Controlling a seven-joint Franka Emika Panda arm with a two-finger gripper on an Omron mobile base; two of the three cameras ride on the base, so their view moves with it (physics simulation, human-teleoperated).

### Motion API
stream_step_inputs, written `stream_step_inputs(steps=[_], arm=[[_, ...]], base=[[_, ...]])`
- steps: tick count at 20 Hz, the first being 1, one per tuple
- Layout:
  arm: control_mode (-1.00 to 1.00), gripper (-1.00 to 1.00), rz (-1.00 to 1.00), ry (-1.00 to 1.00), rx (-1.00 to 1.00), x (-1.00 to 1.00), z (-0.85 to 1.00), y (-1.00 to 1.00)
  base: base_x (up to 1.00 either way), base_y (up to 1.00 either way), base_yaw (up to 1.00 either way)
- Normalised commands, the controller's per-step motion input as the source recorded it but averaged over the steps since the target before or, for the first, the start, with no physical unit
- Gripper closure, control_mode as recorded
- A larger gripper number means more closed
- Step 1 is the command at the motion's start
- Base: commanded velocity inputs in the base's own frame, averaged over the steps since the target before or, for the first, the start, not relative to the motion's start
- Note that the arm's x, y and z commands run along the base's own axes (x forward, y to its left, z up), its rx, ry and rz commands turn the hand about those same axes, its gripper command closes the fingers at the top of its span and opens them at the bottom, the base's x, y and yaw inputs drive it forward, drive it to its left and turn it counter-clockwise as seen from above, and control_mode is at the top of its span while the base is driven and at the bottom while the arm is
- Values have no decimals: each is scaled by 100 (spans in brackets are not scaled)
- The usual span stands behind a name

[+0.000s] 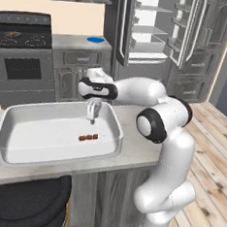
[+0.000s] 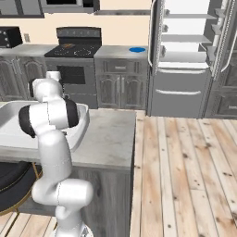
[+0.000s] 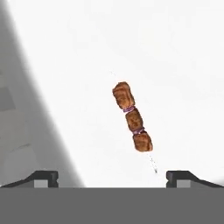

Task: Place the cold items (banana and cucumber) from the fridge in one tupperware on the dining counter. Place the warm items (hot dog and kebab skewer) in the stove area in another tupperware.

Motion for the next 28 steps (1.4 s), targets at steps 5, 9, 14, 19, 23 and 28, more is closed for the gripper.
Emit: stream_step_inputs(steps=[5,9,14,19,23,28], arm=[[-100,-100,-44,-17,2,-93,88,-36],[-100,-100,-34,-21,0,-100,76,-49],[-100,-100,-37,-15,0,-100,58,-63],[-100,-100,-27,-32,0,-100,9,-74],[-100,-100,-28,-32,0,-100,0,-51],[-100,-100,-44,-20,3,-100,21,-12]], base=[[0,0,0],[0,0,0],[0,0,0],[0,0,0],[0,0,0],[0,0,0]])
